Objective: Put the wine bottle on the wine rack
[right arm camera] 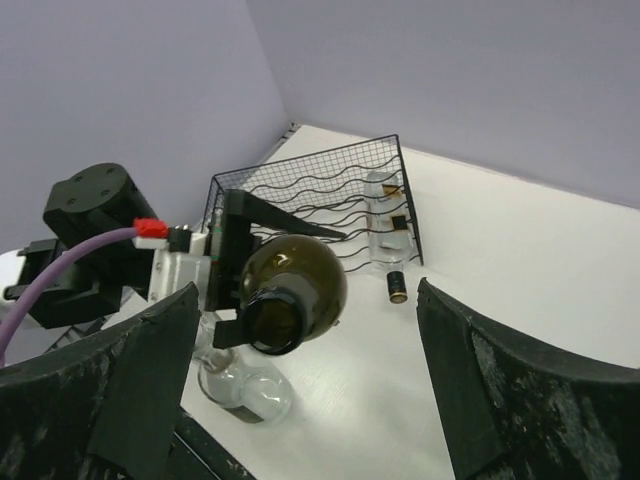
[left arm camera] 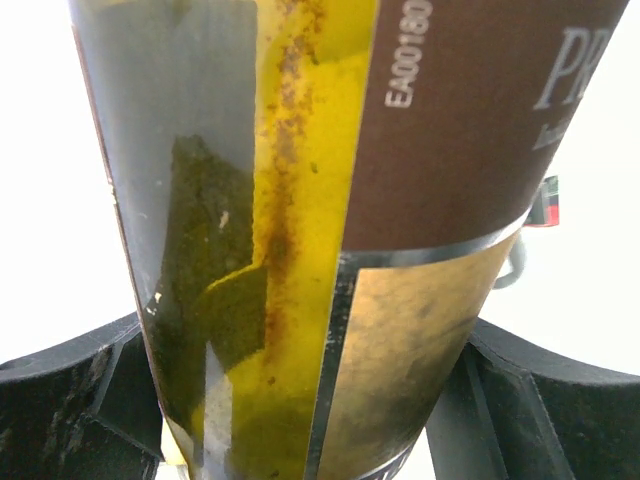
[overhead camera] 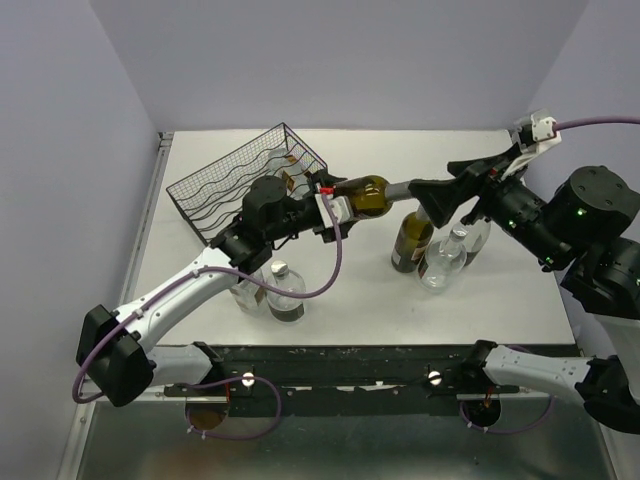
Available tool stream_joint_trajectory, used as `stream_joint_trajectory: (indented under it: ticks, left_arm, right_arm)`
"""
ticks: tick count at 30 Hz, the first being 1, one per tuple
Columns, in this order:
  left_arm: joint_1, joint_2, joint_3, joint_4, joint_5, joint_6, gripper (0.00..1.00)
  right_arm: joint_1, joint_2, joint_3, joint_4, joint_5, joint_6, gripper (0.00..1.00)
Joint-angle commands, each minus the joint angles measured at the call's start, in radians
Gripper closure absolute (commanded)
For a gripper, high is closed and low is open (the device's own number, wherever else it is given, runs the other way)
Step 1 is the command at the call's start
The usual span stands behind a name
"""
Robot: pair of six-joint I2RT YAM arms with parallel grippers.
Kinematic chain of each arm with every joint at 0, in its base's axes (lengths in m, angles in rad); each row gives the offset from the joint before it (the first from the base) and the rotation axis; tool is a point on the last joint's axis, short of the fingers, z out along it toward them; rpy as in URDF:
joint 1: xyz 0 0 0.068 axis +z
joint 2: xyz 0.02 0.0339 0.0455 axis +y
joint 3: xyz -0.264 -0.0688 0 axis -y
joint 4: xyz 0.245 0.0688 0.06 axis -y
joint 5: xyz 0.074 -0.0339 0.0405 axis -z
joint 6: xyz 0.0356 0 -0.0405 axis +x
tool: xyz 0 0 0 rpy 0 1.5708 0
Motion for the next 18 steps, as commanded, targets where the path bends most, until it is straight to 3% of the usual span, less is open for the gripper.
stream_joint_trajectory:
  ticks: [1, 7, 14, 18]
  left_arm:
    - [-0.001, -0.093, -0.036, 0.156, -0.027, 0.300, 1.00]
    - [-0.014, -0.118, -0.053, 0.096, -0.022, 0.579, 1.00]
    - [-0.047, -0.098, -0.026, 0.053, -0.105, 0.791, 1.00]
    - [-0.054, -0.075, -0.009, 0.021, -0.167, 0.882, 1.00]
  right_arm:
    - [0.007, -0.032, -0.010, -0.033, 0.056, -0.041, 0.04]
    - [0.007, -0.008, 0.047, -0.151, 0.066, -0.018, 0.04]
    - [0.005, 0.043, 0.003, -0.215, -0.062, 0.008, 0.05]
    - [0.007, 0.064, -0.062, -0.232, -0.205, -0.001, 0.14]
